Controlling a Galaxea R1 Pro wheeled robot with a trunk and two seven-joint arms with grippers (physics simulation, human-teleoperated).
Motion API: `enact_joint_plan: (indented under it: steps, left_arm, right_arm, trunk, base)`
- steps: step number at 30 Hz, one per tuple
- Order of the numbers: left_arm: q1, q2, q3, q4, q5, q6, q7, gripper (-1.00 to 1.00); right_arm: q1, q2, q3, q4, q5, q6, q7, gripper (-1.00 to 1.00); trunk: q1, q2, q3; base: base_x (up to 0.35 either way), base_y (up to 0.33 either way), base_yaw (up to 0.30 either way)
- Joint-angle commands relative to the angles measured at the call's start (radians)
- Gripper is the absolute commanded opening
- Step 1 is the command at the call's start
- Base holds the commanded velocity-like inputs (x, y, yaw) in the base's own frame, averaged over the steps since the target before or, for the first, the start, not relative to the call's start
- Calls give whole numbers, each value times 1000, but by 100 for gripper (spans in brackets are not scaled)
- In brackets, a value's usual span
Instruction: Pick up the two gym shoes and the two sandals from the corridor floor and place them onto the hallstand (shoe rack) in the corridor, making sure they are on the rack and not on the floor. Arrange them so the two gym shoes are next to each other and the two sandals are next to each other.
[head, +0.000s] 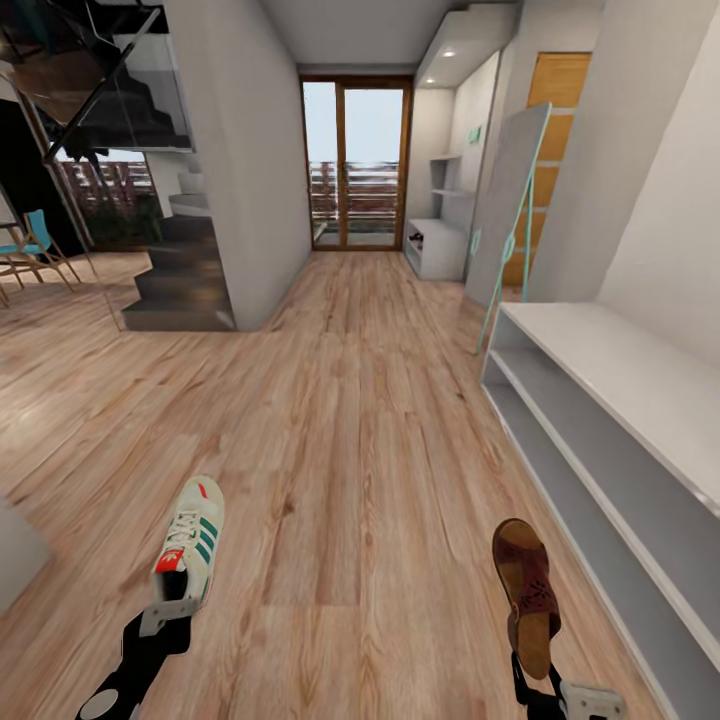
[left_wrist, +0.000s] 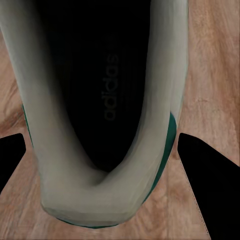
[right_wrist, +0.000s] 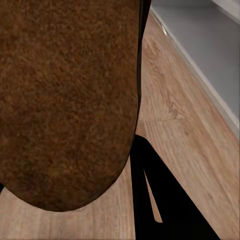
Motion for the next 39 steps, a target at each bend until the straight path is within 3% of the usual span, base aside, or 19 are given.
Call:
enact_joint_plan:
  steps: [1,39]
  left_arm:
    - [-1,-1,8,1,-10,-4,-8,-100]
    - [-1,-1,8,1,-10,-4,-8,-100]
  right_arm:
    - [-1,1,-8,1,1,-2,10,-100]
    - [-1,2,-7,22,2,-2,8,-100]
  trunk:
    - [0,0,-1]
    - [0,0,-1]
  base:
    - [339,0,0]
    - [339,0,0]
